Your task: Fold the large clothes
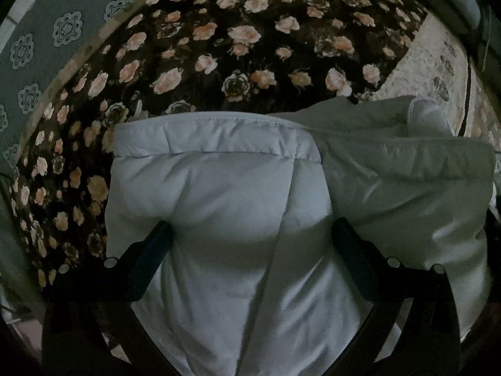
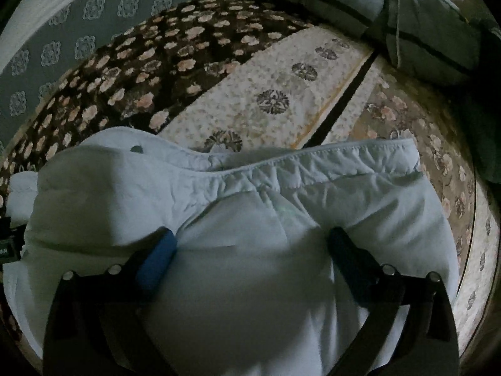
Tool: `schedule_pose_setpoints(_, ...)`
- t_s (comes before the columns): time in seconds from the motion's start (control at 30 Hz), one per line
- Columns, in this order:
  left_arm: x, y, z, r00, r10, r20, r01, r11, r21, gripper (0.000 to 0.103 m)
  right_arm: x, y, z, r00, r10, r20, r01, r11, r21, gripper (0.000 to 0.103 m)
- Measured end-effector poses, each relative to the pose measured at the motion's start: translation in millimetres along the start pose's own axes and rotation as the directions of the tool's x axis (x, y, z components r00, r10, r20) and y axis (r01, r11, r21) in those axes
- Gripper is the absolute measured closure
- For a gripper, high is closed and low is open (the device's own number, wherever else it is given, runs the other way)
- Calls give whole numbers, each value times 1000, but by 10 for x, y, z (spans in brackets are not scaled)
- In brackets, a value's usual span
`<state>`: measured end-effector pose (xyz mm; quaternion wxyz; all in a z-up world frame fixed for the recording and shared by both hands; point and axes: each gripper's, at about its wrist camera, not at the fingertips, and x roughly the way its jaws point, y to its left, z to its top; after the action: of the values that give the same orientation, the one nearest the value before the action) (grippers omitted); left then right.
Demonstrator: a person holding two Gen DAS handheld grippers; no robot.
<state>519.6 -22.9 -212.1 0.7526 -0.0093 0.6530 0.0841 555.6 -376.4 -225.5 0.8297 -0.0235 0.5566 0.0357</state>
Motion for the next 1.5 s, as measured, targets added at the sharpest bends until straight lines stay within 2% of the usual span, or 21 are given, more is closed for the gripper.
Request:
schedule_pose_setpoints(0.23,127,-68,119,999,5,-43,-5,1000,3,3,82,30,30,1000,-13,-22,13,1000,-8,2)
schedule_pose_setpoints(0.7,371,-91,280,997,-2,-82,5,1000,27,3,294,78,128,996,-40,-75,39,999,-8,1)
schedule_pose_setpoints(0.8,321,-39,274,996,-32,-78,34,999,21,3,158,74,85,999,-23,-28,22,1000,-20,1)
schedule_pose_setpoints(0.87,110,66,159,998,-51,-24,52,998,41,3,-65,5,-1,999,32,40,-31,999,-30,3)
schedule_pose_setpoints(0.9,-23,117,76,998,-48,27,46,998,48,3,-292,-51,-106,988,83,132,-79,996,-34,3)
schedule_pose_setpoints(0.93,-211,177,-54,993,-30,113,23,998,57,3,-541,-102,-250,962,127,242,-117,992,-56,3)
schedule_pose_setpoints(0.97,-462,249,-271,969,6,247,-22,998,61,3,-683,-120,-352,941,146,307,-127,989,-80,2)
schedule_pose_setpoints(1.0,-613,290,-455,941,15,339,-40,997,67,3,-847,-141,-526,910,163,381,-124,984,-126,2)
schedule_pose_setpoints(1.03,-689,327,-594,917,15,398,-46,997,67,3,-924,-137,-679,892,166,421,-107,981,-160,2)
schedule_pose_setpoints(1.1,-672,375,-824,896,8,443,-39,997,61,3,-936,-107,-885,872,198,448,-120,973,-197,2)
schedule_pose_setpoints(1.13,-610,358,-889,896,24,443,-54,997,55,3,-895,-69,-976,872,199,448,-111,970,-217,3)
schedule_pose_setpoints(1.17,-543,348,-932,898,46,438,-76,996,50,3,-841,-34,-1050,875,192,445,-92,967,-236,8)
schedule_pose_setpoints(1.2,-391,335,-952,906,82,414,-111,993,46,3,-746,-33,-1118,881,185,435,-79,965,-250,13)
schedule_pose_setpoints(1.23,-283,342,-978,914,83,397,-108,993,42,3,-676,-72,-1140,886,189,424,-90,966,-241,13)
schedule_pose_setpoints(1.27,-212,403,-996,917,53,395,-68,997,24,3,-623,-155,-1136,887,191,420,-108,971,-214,14)
schedule_pose_setpoints(1.33,-159,487,-996,918,41,395,-44,999,-1,3,-564,-378,-1077,894,162,419,-109,983,-146,17)
schedule_pose_setpoints(1.4,-154,555,-995,908,85,411,-83,996,-23,3,-521,-577,-998,904,104,415,-66,992,-107,26)
schedule_pose_setpoints(1.43,-159,587,-994,907,94,411,-92,995,-25,3,-501,-655,-967,907,70,415,-32,995,-96,27)
schedule_pose_setpoints(1.5,-102,657,-976,915,90,394,-82,996,-38,3,-443,-845,-905,916,41,399,-21,998,-56,28)
